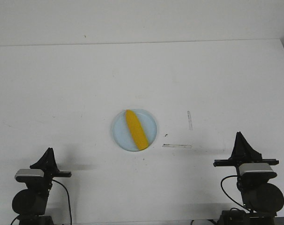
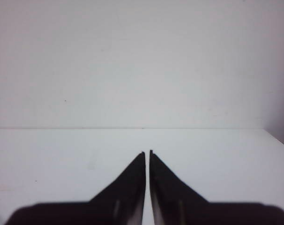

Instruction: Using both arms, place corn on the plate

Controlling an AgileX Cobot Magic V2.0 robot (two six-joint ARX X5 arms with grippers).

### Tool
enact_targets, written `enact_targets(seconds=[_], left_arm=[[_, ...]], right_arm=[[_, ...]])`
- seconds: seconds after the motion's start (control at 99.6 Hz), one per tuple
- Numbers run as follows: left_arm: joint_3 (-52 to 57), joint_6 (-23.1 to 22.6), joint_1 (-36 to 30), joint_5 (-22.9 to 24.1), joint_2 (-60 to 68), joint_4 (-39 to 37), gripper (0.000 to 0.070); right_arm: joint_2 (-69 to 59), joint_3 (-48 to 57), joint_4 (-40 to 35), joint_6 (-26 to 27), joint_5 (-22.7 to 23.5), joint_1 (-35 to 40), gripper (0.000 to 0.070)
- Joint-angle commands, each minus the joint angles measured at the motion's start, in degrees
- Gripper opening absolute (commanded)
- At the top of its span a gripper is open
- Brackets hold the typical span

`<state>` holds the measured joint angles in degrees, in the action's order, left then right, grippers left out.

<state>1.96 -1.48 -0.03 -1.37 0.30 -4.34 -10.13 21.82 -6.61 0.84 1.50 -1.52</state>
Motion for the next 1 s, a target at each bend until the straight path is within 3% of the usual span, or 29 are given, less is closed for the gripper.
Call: enact_targets(seconds=[0.0, 0.994], left_arm=[[-1.2, 0.5, 0.0, 0.4, -0.1, -1.7, 0.0003], [-1.2, 0.7, 0.0, 1.7, -0.1, -3.0, 0.0002]], right_arm=[[0.1, 0.2, 0.6, -0.3, 0.0, 0.0, 0.0016], [0.1, 0.2, 0.6, -0.3, 0.0, 0.0, 0.0016]])
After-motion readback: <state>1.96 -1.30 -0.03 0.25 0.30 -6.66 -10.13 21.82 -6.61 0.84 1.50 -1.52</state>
